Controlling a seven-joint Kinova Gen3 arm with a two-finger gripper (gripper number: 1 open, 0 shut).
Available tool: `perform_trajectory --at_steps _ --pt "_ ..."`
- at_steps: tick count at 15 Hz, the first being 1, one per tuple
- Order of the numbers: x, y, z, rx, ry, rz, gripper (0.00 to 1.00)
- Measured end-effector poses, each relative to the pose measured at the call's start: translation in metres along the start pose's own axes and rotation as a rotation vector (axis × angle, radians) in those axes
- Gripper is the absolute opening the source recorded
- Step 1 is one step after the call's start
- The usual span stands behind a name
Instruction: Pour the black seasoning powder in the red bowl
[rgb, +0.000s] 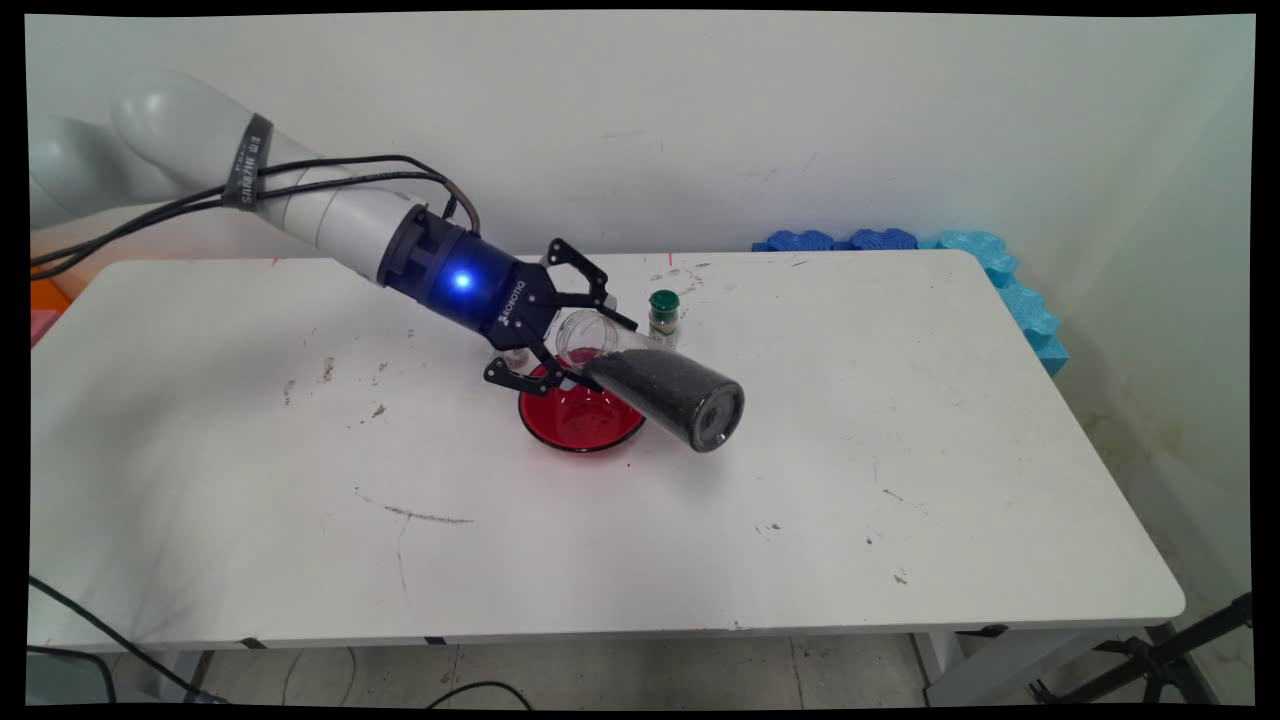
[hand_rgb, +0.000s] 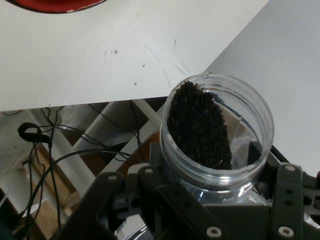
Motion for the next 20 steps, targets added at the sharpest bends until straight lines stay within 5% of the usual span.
perform_trajectory --at_steps 13,20 --pt "0.0043 0.0000 0.0006 -0.068 0.000 -0.095 0.00" --pt "0.0048 -0.0053 0.0001 -0.054 0.000 -0.060 0.00"
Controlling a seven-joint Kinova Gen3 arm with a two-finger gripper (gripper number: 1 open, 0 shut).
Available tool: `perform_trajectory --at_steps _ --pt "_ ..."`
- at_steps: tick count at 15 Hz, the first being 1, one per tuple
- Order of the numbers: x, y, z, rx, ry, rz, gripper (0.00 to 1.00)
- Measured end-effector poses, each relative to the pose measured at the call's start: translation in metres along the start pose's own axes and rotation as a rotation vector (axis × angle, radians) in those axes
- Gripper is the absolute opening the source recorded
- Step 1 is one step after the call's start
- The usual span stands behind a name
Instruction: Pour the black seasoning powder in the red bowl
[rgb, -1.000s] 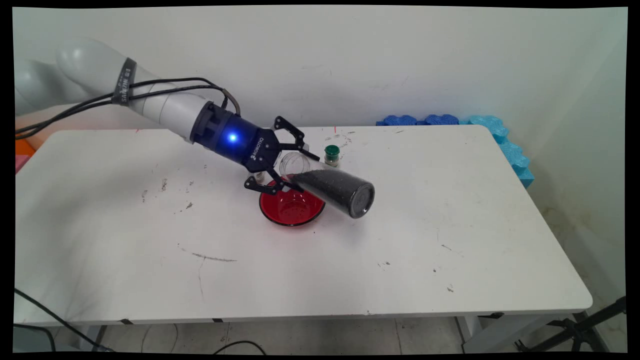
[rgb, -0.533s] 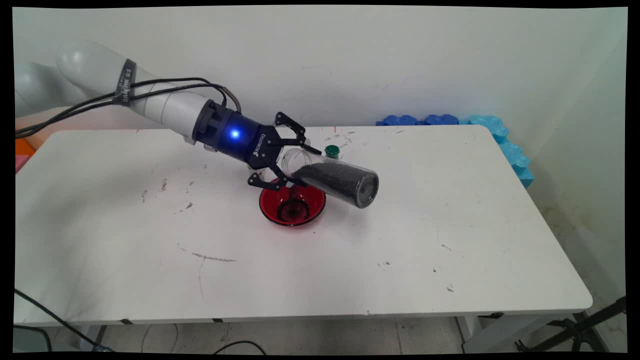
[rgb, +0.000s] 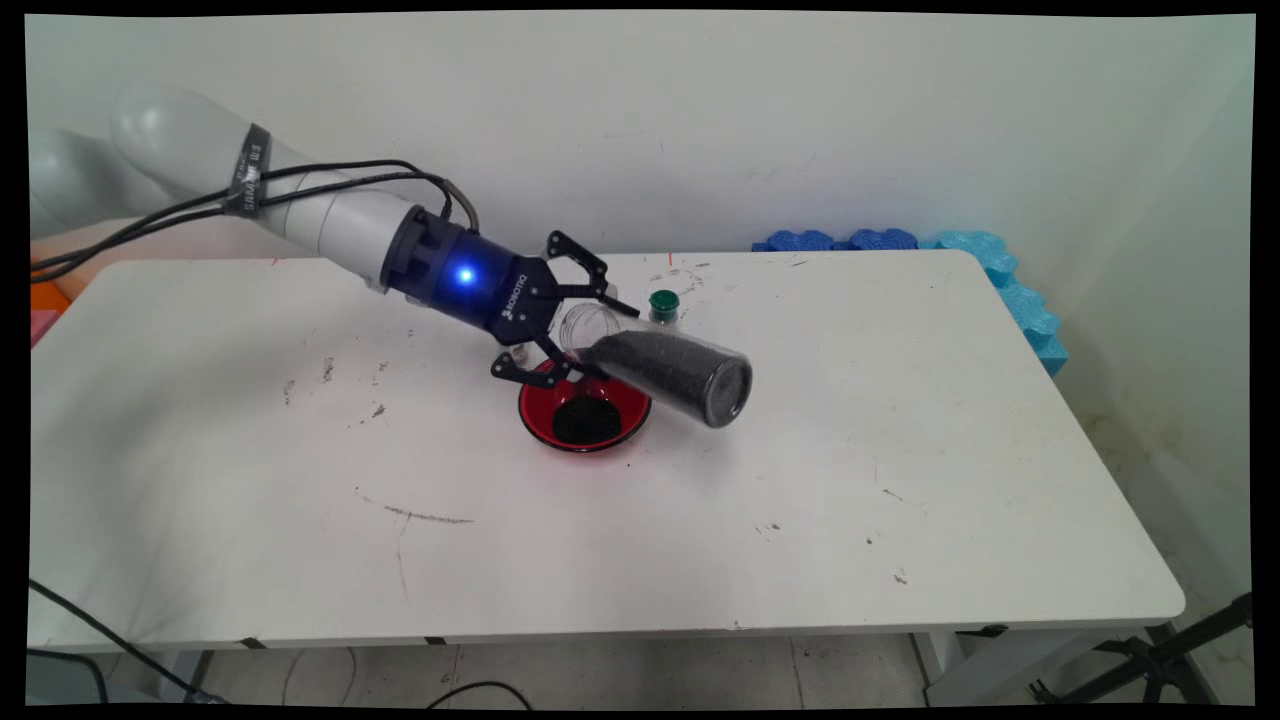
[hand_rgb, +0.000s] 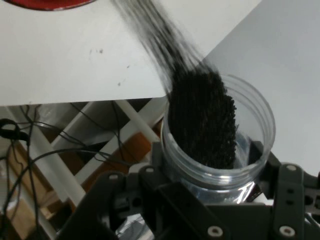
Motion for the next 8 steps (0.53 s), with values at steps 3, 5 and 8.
perform_trajectory --at_steps 3,5,8 --pt "0.0012 -0.0013 -0.0005 0.018 0.009 0.075 0.00" --pt "0.0011 -0.0014 -0.0004 0.031 0.014 0.125 0.00" --pt "0.0002 -0.0011 -0.0004 0.051 0.024 0.206 0.00"
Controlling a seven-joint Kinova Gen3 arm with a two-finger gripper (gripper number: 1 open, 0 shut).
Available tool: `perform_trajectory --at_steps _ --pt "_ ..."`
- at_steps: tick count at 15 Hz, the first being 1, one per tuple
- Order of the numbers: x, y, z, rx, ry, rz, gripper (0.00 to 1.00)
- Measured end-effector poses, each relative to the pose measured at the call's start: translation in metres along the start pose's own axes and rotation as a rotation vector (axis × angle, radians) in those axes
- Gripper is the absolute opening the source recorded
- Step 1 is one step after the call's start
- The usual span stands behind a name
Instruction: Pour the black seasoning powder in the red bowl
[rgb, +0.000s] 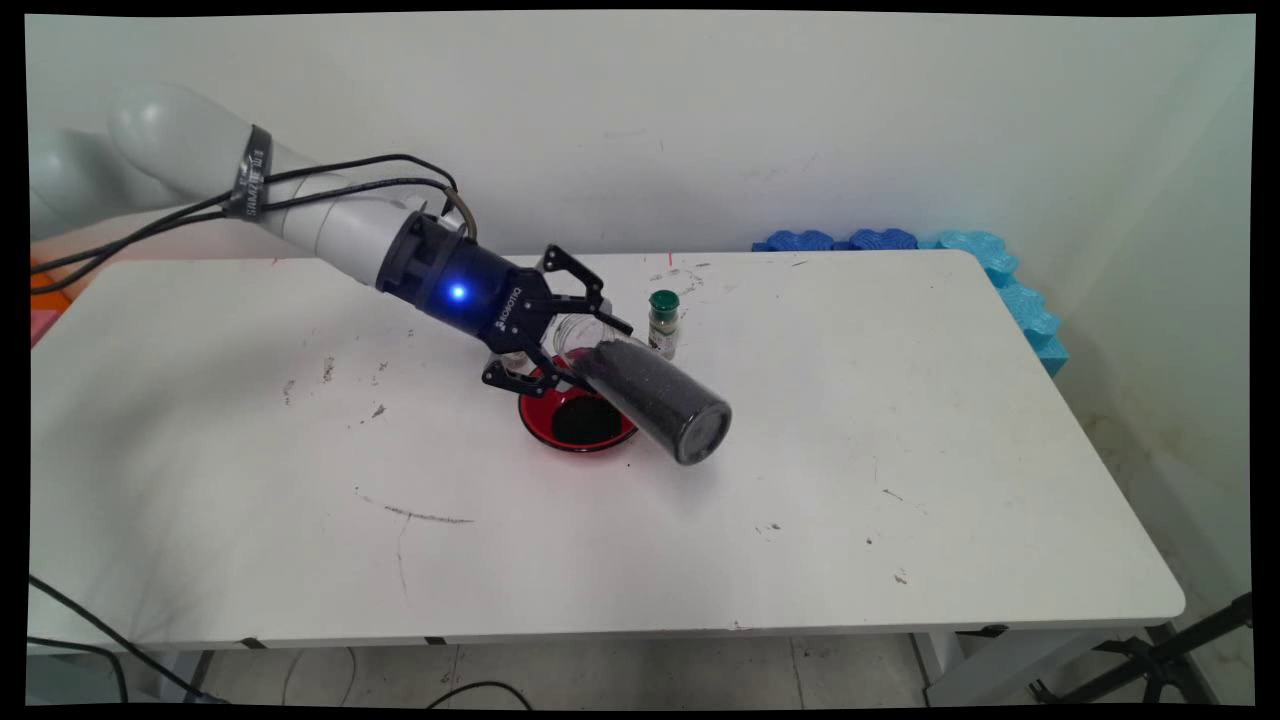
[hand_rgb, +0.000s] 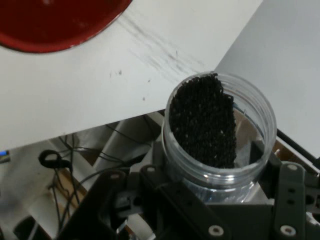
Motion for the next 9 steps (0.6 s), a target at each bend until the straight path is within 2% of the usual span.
perform_trajectory --at_steps 5,9 --pt "-0.0026 0.0027 -0.0035 0.026 0.044 0.140 0.00" --pt "-0.0071 0.0071 -0.0073 0.062 0.077 0.306 0.00"
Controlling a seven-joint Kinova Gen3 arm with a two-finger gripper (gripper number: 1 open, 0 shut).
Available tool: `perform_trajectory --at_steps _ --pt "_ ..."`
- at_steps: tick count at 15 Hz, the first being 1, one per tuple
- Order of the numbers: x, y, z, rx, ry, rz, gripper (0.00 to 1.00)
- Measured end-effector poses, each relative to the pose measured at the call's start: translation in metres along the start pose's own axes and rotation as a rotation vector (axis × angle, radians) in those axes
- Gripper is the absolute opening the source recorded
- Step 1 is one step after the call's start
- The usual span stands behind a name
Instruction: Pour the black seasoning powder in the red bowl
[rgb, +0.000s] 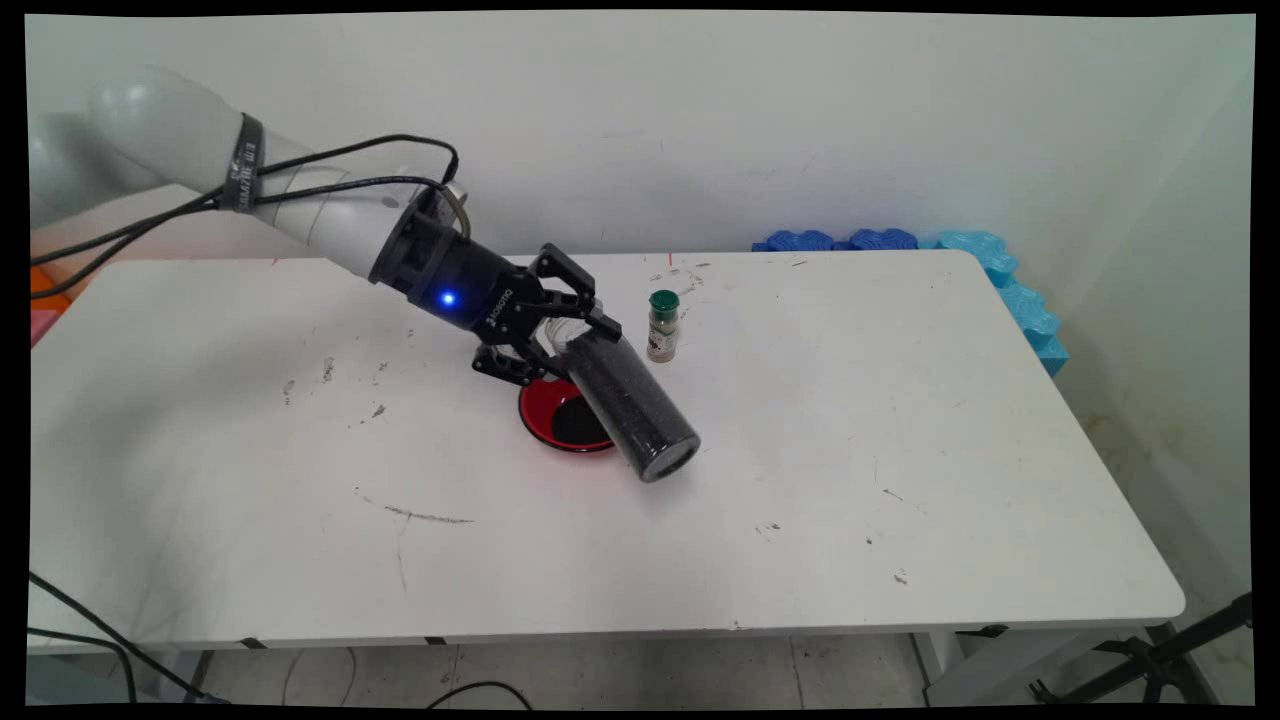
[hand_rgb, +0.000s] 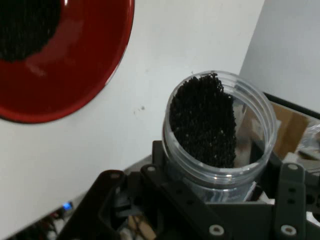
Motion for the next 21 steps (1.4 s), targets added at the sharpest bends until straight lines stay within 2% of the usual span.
perform_trajectory --at_steps 6,14,21 --pt "-0.004 0.011 -0.008 0.043 0.048 0.229 0.00" --pt "-0.019 0.031 -0.019 0.065 0.101 0.515 0.00" --pt "-0.047 0.052 -0.027 0.100 0.132 0.916 0.00"
